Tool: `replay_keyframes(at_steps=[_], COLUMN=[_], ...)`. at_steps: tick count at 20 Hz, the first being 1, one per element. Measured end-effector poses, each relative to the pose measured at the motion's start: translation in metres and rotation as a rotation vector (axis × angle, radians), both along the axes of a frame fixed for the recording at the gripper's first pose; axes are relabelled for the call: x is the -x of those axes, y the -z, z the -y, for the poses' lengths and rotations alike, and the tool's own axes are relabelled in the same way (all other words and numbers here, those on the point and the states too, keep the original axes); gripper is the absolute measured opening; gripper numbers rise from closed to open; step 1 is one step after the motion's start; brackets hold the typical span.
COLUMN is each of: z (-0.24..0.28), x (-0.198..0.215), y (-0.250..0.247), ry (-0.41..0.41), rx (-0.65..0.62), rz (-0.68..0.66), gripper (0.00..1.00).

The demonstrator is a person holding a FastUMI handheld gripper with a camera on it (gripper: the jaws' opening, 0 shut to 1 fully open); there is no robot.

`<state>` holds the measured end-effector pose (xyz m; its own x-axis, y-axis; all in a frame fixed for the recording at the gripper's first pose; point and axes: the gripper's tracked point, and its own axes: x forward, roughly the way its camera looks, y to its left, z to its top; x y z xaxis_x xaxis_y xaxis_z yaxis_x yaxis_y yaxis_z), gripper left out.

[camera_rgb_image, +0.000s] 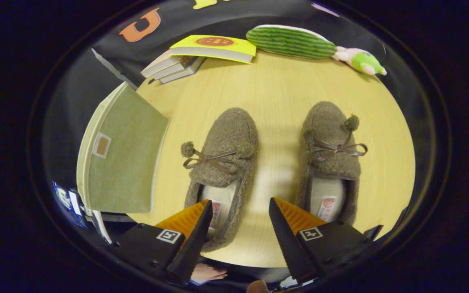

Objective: Open the storage box then place both shoes into the box .Put the left shoe in first, then the right shoe, with the right side of both shoes facing outward in a uniform manner.

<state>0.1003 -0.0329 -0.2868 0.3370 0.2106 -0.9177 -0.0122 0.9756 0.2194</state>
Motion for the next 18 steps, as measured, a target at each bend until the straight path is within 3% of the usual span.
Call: replay_keyframes(at_steps=[5,7,9,12,18], z=[-0.008,-0.008,-0.009,-0.011,-0.035], x=[-0.005,-0.009,-0.007,-0.006,-0.002], y=[0.01,0.012,0.012,0.007,-0.047], ry=[0.095,0.109,0.135,0.178,0.284], rx=[-0.147,-0.166,-0.18,-0.202,-0.308], rz=[-0.06,-0.058,-0.067,-0.056,0.029], gripper=[0.57,0.51,0.23,0.06,0.06])
